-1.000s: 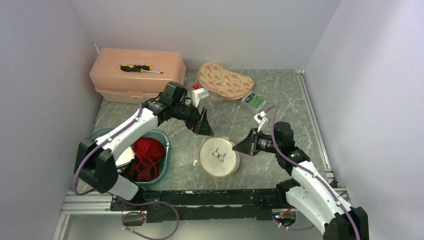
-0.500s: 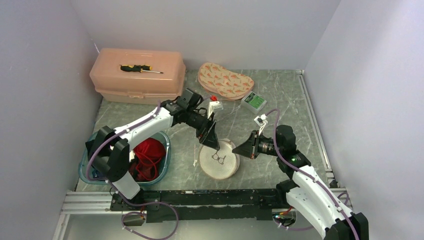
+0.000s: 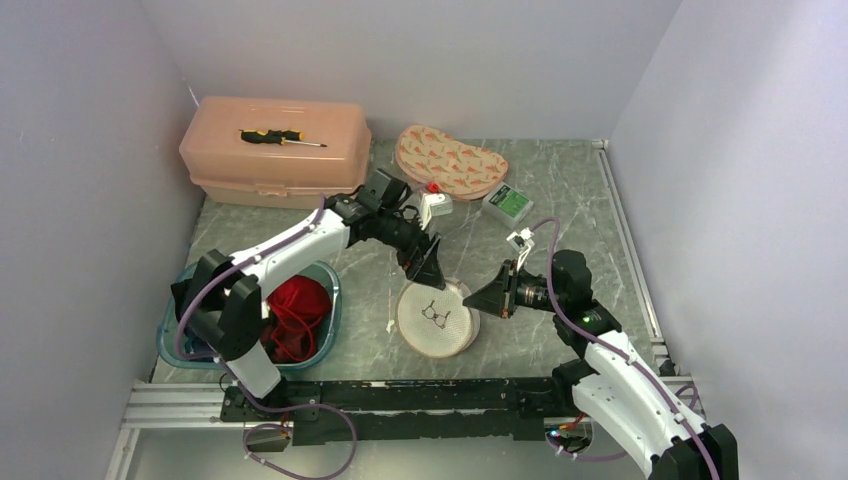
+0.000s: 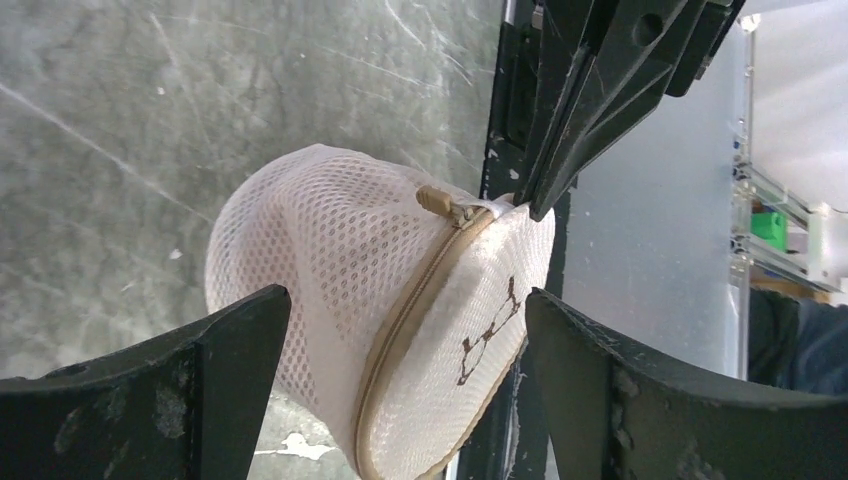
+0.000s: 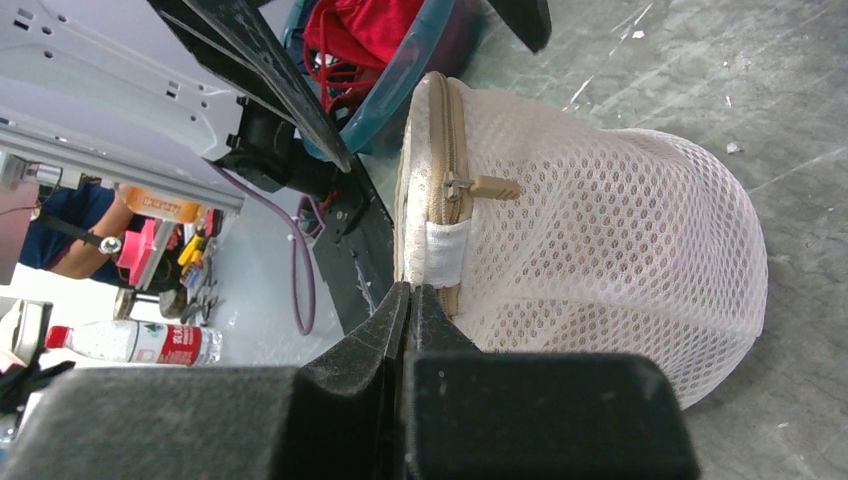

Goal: Unzip the laundry bag and remove the bra
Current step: Adjust the laundry bag at the center of the board, then unzip the laundry bag at the center of the board.

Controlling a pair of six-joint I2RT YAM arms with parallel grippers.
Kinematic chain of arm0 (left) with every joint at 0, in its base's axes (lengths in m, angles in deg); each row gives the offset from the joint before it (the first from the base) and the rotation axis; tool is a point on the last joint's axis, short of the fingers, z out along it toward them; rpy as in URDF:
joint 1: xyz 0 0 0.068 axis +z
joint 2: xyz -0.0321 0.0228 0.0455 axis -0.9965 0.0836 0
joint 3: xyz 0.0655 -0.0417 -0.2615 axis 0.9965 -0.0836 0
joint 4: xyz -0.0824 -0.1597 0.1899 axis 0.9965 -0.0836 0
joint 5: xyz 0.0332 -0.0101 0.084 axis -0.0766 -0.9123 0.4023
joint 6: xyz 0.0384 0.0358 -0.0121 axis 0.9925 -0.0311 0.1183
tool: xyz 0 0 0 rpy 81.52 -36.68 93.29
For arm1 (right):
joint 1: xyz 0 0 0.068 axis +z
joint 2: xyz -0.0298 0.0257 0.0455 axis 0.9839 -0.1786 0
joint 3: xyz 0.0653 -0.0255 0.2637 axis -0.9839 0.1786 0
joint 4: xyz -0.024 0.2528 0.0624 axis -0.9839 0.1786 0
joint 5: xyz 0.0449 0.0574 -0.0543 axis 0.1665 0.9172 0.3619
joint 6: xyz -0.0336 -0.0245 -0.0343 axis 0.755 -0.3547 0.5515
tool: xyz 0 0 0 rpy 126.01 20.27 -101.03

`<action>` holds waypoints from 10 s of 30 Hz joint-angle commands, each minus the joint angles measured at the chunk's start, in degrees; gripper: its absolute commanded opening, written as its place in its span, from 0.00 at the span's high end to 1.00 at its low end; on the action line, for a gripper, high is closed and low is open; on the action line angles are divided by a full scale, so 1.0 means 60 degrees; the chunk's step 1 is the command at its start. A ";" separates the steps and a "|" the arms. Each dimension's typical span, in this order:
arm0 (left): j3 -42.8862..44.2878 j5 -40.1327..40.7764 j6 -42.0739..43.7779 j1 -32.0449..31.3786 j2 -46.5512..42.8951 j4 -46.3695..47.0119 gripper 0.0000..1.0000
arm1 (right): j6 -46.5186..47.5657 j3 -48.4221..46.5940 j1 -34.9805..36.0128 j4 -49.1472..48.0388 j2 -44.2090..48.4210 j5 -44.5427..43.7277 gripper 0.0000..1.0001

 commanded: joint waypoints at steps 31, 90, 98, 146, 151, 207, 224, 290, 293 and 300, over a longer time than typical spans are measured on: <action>-0.0303 0.0087 -0.1851 -0.0526 -0.0550 0.1310 0.97 | -0.0163 -0.0877 0.0130 0.0746 0.0991 -0.0918 0.30; -0.7143 1.3921 -1.0851 -0.3748 -0.6040 0.8380 0.11 | -0.4176 0.1106 0.0748 -0.1626 0.1672 -0.4496 1.00; -0.4181 0.8396 -0.6324 -0.0574 -0.7277 0.1836 0.07 | -0.2071 0.0497 0.0678 0.0675 0.2537 -0.2884 1.00; -0.3700 -0.1443 -0.4815 0.0240 -0.2702 0.5351 0.97 | -0.1611 0.0101 0.0679 -0.0692 0.2623 0.0059 0.75; -0.4882 0.1156 -0.7828 0.0254 -0.3693 0.8120 0.97 | -0.1357 -0.1060 0.0678 0.1021 0.2843 -0.2721 0.09; -0.5340 1.1410 -1.6149 -0.0970 -0.5291 0.2675 0.97 | -0.0490 0.0111 0.4601 -0.3779 -0.1683 -0.6677 0.46; -0.5311 1.1290 -1.6106 -0.0968 -0.5146 0.2820 0.97 | -0.0489 -0.0204 0.4604 -0.4176 -0.2420 -0.6297 0.60; -0.2320 0.1593 -0.9437 0.1704 -0.0368 0.6839 0.12 | 0.0338 0.0170 0.5183 -0.0430 0.0063 -0.8827 1.00; -0.2736 0.3002 -0.9477 0.1759 -0.1363 0.5331 0.06 | 0.0120 0.0318 0.5176 -0.0702 -0.0178 -0.9095 1.00; -0.4196 0.5755 -1.1582 0.1085 -0.3649 0.2870 0.06 | -0.0175 0.0195 0.5171 -0.0871 -0.0603 -0.9649 1.00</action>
